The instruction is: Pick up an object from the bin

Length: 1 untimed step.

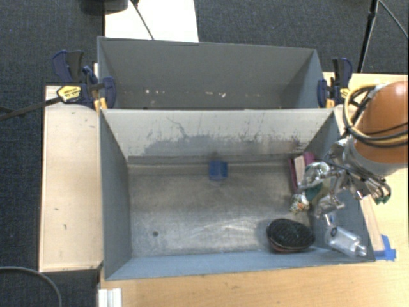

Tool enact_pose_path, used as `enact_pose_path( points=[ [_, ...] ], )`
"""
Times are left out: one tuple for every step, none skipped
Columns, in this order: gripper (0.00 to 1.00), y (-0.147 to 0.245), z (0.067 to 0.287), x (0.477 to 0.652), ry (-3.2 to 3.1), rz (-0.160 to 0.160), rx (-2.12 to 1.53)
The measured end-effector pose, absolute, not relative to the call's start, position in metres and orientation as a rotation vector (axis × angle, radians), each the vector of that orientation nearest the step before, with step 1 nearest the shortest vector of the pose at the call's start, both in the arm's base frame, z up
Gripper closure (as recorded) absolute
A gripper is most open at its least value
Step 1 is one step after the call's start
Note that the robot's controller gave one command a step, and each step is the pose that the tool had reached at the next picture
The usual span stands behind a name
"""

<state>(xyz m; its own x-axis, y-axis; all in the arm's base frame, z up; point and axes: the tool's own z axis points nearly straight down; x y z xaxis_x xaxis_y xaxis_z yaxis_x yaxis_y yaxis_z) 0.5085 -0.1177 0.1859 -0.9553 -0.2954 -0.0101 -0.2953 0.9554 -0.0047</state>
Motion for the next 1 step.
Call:
enact_pose_path(
  points=[
    [1.00, -0.0995, 0.2742, 0.4977, 2.870, -0.005, -1.261]
  ],
)
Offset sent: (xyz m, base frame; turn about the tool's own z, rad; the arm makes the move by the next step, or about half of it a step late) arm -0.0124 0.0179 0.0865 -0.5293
